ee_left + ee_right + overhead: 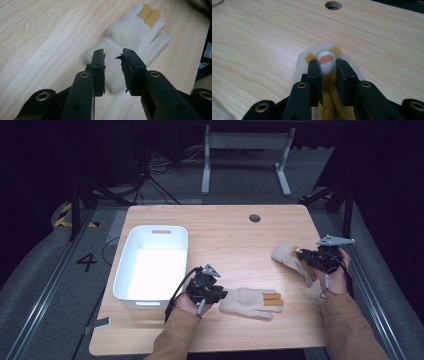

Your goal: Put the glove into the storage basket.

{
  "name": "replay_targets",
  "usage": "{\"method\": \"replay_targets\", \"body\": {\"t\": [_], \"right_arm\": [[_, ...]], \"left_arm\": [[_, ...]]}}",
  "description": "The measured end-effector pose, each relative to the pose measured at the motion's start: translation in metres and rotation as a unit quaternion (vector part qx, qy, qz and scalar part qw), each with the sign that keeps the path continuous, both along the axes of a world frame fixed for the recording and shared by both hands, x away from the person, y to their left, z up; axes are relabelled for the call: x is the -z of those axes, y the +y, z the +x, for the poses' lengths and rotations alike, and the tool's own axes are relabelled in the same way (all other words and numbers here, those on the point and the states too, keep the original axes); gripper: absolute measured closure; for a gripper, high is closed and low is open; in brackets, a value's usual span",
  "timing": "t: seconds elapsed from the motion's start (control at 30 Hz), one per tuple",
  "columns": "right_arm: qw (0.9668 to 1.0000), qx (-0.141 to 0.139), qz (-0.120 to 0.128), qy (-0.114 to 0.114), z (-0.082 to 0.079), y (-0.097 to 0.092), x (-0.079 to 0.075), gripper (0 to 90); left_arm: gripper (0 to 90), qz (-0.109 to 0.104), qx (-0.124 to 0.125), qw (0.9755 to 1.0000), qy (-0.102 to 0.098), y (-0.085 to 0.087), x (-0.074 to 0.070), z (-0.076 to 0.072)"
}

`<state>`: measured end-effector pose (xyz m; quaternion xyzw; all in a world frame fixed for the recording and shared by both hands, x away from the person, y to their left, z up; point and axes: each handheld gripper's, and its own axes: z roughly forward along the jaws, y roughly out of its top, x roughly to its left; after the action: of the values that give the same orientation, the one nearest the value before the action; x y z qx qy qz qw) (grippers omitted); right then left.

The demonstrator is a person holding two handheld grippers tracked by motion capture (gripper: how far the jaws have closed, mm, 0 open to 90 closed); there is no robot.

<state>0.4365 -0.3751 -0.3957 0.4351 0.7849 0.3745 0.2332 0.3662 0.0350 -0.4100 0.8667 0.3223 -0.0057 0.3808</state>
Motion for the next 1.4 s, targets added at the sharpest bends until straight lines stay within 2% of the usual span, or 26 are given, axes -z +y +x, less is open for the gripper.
{"method": "replay_targets", "body": {"t": [0.17, 0.37, 0.47, 0.7, 0.83, 0.9, 1.17, 1.4], "right_arm": [[0.9999, -0.009, 0.000, -0.006, -0.004, 0.001, -0.008, 74.5], [0.9992, -0.038, -0.001, -0.012, -0.011, 0.004, -0.018, 74.5], [0.9978, -0.064, 0.004, -0.016, -0.016, 0.008, -0.022, 74.5], [0.9953, -0.093, 0.015, -0.022, -0.024, 0.010, -0.029, 74.5], [0.9933, -0.109, 0.031, -0.021, -0.030, 0.010, -0.035, 74.5], [0.9911, -0.126, 0.035, -0.026, -0.035, 0.013, -0.040, 74.5], [0.9873, -0.153, 0.034, -0.029, -0.044, 0.023, -0.048, 74.4], [0.9822, -0.182, 0.030, -0.034, -0.051, 0.034, -0.053, 74.4]], "left_arm": [[72.3, -0.001, 0.001, 1.0000, 0.001, 0.000, -0.001, 0.000], [72.3, -0.002, 0.005, 1.0000, 0.000, -0.001, -0.003, 0.001], [72.3, -0.004, 0.007, 1.0000, -0.001, -0.002, -0.004, 0.003], [72.3, -0.006, 0.013, 0.9999, -0.001, -0.003, -0.007, 0.005], [72.3, -0.009, 0.020, 0.9998, 0.002, -0.004, -0.008, 0.006], [72.3, -0.011, 0.022, 0.9997, 0.001, -0.004, -0.009, 0.007], [72.1, -0.014, 0.031, 0.9994, 0.002, -0.002, -0.012, 0.009], [72.0, -0.016, 0.033, 0.9993, 0.002, -0.002, -0.013, 0.009]]}}
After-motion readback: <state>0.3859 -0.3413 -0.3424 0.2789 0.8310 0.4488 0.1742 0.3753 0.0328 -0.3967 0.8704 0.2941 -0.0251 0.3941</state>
